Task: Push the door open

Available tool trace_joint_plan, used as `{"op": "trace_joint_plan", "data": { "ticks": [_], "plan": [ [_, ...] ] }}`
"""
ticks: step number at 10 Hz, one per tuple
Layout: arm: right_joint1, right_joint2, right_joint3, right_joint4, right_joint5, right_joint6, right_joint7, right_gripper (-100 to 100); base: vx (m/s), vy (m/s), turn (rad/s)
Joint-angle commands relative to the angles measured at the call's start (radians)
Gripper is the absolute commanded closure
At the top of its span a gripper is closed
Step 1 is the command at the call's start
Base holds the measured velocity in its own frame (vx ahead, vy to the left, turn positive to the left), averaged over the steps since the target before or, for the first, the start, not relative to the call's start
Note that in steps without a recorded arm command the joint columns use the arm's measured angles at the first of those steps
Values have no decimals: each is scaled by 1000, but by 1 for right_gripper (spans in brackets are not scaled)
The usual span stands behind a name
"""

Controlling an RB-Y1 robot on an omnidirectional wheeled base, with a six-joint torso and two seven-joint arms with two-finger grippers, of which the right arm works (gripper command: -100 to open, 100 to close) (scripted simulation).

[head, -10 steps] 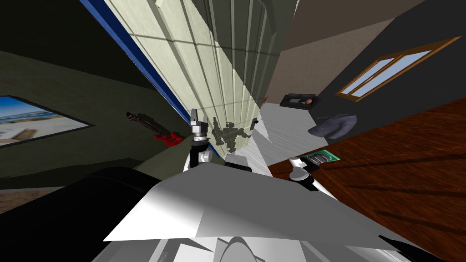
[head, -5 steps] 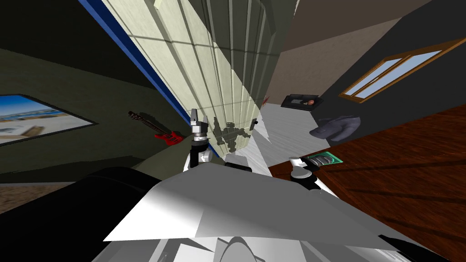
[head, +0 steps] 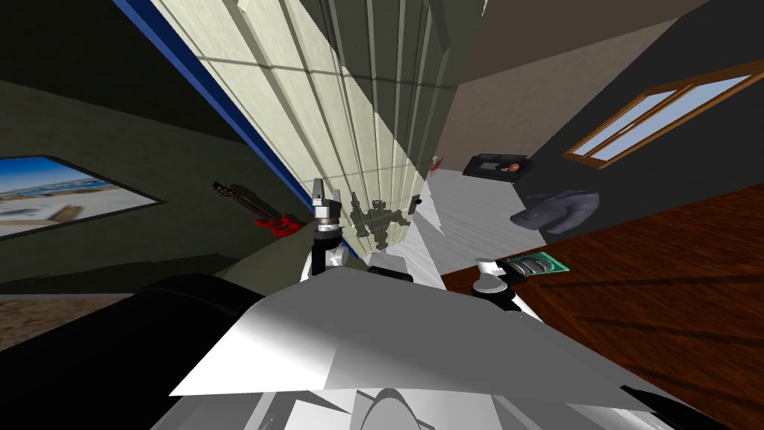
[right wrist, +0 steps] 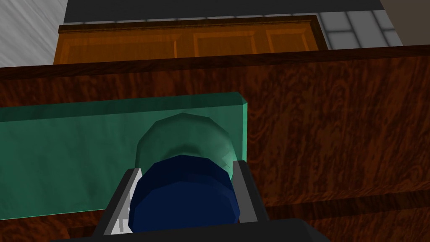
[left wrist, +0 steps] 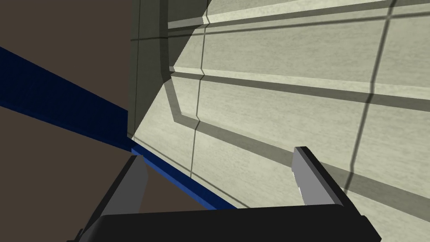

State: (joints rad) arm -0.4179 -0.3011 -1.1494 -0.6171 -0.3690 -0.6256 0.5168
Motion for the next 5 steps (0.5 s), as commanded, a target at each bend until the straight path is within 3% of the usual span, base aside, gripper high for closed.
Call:
{"op": "trace_joint_plan", "data": {
  "ticks": [1,5],
  "plan": [
    [-4,-47,-3,50,1,-50,-12,100,27,-44,6],
    [-12,-44,-38,60,-9,-66,18,100,19,-42,25]
  ]
}}
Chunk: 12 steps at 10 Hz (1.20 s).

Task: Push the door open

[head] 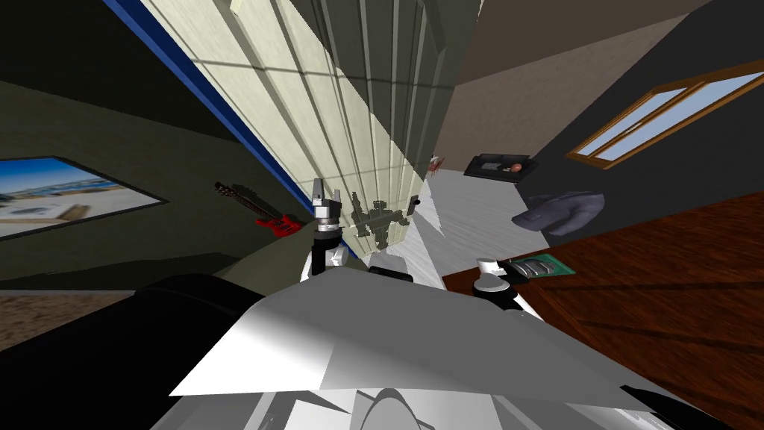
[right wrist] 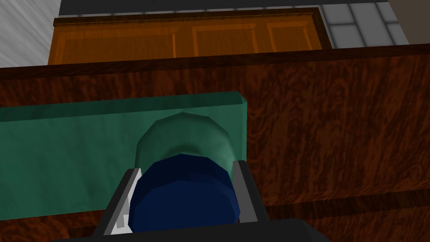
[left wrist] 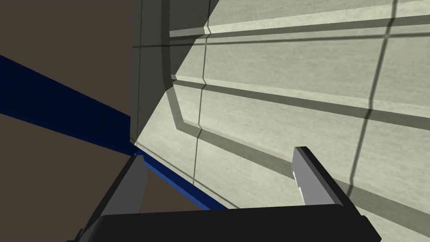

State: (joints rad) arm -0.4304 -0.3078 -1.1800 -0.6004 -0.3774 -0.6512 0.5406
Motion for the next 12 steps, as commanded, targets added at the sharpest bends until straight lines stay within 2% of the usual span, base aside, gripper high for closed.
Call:
{"op": "trace_joint_plan", "data": {
  "ticks": [1,2,3,4,5,6,7,8,9,10,11,12],
  "plan": [
    [0,-38,-8,43,-1,-40,-6,100,28,-46,15],
    [-8,-35,-43,44,-11,-56,24,100,44,-90,86],
    [-11,-34,-60,44,-16,-64,38,100,61,-112,97],
    [-11,-32,-60,26,-16,-64,38,100,47,-79,-5],
    [-19,-32,-93,46,-25,-79,67,100,76,-118,57],
    [-19,-32,-93,46,-25,-79,67,100,56,-109,36],
    [-26,-29,-126,47,-34,-94,94,100,51,-115,68],
    [-30,-28,-141,47,-39,-101,107,100,63,-126,65],
    [-36,-26,-170,48,-47,-114,132,100,65,-144,84],
    [-39,-25,-184,48,-51,-120,143,100,80,-147,58],
    [-39,-25,-184,48,-51,-120,143,100,57,-94,-1],
    [-45,-23,-209,49,-58,-132,165,100,57,-87,37]
  ]
}}
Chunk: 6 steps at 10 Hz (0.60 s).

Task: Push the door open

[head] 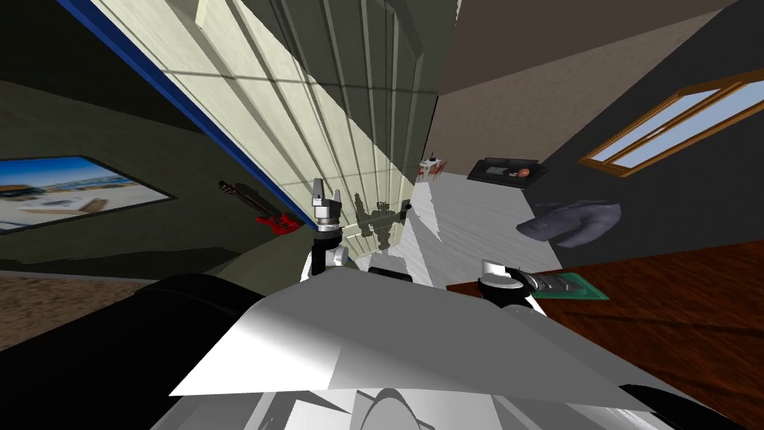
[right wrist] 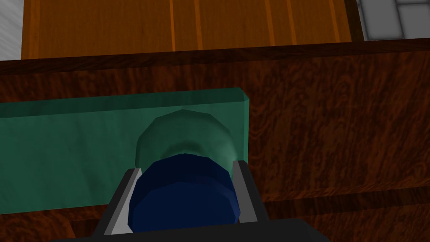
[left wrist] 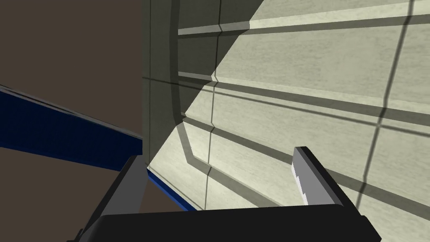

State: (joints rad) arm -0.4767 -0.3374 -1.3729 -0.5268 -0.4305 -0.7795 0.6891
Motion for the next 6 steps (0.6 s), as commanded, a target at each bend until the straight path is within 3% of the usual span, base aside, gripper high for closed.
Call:
{"op": "trace_joint_plan", "data": {
  "ticks": [1,4,5,6],
  "plan": [
    [-1,7,-29,-24,-9,-9,27,100,61,-105,46],
    [-15,12,-87,-22,-25,-36,77,100,65,-107,55],
    [-7,21,-76,-25,-23,-26,63,100,37,-62,1],
    [-7,17,-104,-32,-30,-41,79,100,41,-131,-1]
  ]
}}
